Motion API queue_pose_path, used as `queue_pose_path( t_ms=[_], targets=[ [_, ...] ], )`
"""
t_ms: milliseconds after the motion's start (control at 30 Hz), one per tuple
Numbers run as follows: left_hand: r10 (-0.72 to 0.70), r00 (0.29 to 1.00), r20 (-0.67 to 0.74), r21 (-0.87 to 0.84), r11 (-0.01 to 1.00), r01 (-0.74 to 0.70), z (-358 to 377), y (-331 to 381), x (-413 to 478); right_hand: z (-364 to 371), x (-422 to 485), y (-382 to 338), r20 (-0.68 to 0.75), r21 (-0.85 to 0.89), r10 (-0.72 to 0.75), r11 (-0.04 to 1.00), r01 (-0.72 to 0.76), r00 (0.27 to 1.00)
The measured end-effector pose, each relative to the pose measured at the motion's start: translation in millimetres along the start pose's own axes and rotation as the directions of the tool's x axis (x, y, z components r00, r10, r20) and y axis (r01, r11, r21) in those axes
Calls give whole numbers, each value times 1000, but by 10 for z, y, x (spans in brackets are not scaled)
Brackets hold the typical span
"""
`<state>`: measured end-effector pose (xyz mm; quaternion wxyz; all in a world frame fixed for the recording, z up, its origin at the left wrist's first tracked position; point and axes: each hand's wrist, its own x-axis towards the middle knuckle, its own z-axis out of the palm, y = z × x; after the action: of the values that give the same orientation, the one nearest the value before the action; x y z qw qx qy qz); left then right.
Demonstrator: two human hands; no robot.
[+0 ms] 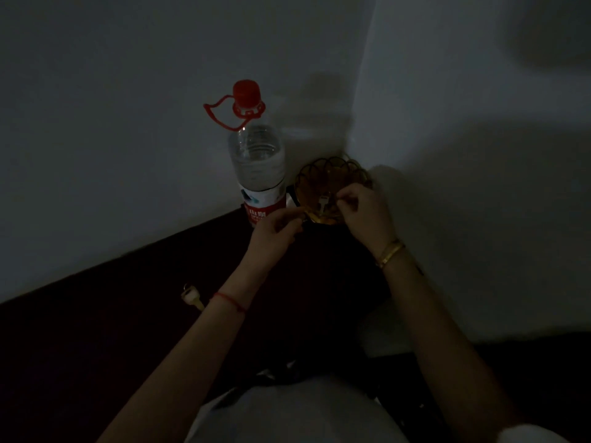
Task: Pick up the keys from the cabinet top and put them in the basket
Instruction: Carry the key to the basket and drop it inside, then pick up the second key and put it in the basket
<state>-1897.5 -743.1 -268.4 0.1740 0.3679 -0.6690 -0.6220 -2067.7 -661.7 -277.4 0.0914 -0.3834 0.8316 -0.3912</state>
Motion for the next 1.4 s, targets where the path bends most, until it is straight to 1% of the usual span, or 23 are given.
queue_pose_path(
  t_ms=[100,167,300,467,567,733,900,1067,1267,1400],
  targets=[
    [-6,1000,-27,2,1000,6,-99,-56,-160,46,-248,-72,20,33,-16,999,16,1000],
    [9,998,-56,10,1000,-8,-203,-93,-266,83,-357,-166,25,59,-56,997,54,998],
    [58,985,-162,45,998,-52,-500,-132,-448,177,-437,-473,44,87,-161,984,156,986],
    [121,947,-296,89,991,-99,-940,-228,-668,434,-514,-830,128,128,-272,958,256,954],
    [111,917,-383,113,991,-73,-1171,-345,-801,667,-597,-976,229,150,-308,948,279,923],
    [83,863,-498,223,974,35,-1440,-596,-985,1080,-753,-1132,367,144,-368,930,339,854],
    [24,829,-559,231,965,128,-1562,-811,-1083,1402,-836,-1236,477,136,-364,930,342,800],
    [-2,809,-588,257,948,189,-1625,-991,-1106,1689,-855,-1225,560,65,-322,936,346,764],
    [-28,810,-586,257,942,218,-1650,-1160,-1119,2016,-906,-1187,644,-27,-243,940,339,725],
    [-50,819,-572,261,935,239,-1675,-1252,-1120,2126,-925,-1223,651,-51,-250,928,370,717]
  ],
)
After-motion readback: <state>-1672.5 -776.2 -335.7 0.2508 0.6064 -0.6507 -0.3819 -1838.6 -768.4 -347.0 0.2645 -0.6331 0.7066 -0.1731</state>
